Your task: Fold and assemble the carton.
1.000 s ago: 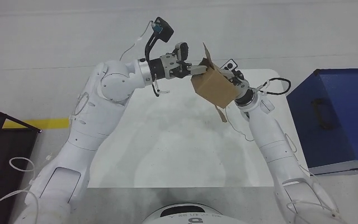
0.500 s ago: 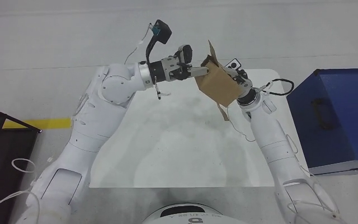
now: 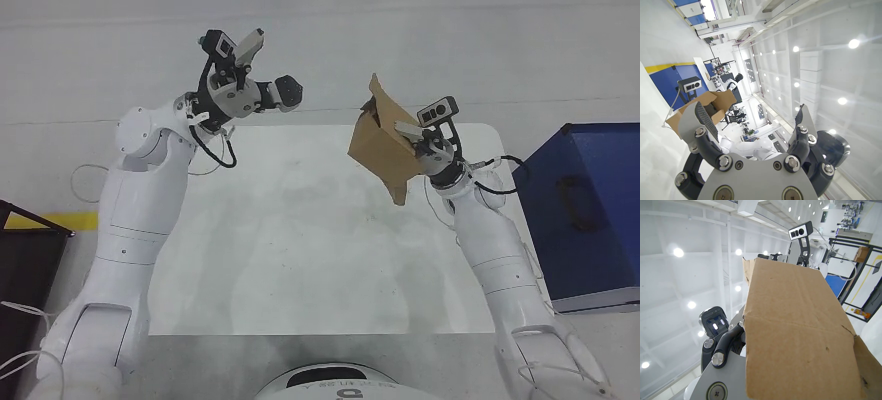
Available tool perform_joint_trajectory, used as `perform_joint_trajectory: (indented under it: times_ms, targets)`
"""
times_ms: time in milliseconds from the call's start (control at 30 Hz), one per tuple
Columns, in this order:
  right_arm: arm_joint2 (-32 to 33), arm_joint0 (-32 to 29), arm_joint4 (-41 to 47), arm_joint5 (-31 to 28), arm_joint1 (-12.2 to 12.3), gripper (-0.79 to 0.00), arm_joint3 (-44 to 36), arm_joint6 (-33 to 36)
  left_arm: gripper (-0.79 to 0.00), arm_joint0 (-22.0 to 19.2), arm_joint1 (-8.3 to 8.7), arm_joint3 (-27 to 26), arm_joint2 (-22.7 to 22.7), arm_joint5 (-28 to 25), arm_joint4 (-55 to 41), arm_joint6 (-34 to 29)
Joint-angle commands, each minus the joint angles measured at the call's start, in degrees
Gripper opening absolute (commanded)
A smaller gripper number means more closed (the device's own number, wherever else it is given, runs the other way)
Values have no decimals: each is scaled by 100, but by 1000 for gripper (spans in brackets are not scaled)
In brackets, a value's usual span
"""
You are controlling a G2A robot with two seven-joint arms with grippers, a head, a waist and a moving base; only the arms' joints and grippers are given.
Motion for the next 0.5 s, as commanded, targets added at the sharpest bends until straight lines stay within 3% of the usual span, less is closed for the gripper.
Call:
perform_joint_trajectory:
  times_ms: [0, 200, 367, 467]
  targets:
    - [-2, 1, 8, 18, 0, -785, 4, 8, 0, 4, 1, -8, 1, -22, 18, 9]
    - [-2, 1, 8, 18, 0, -785, 4, 8, 0, 134, -45, -155, 215, 99, -260, -130]
    - [-171, -78, -494, 175, 15, -785, -439, -235, 0, -151, -208, 466, 738, 1193, -1423, -565]
    - [-204, -125, -639, 277, 37, -785, -536, -124, 0, -379, -262, 838, 820, 1295, -1631, -730]
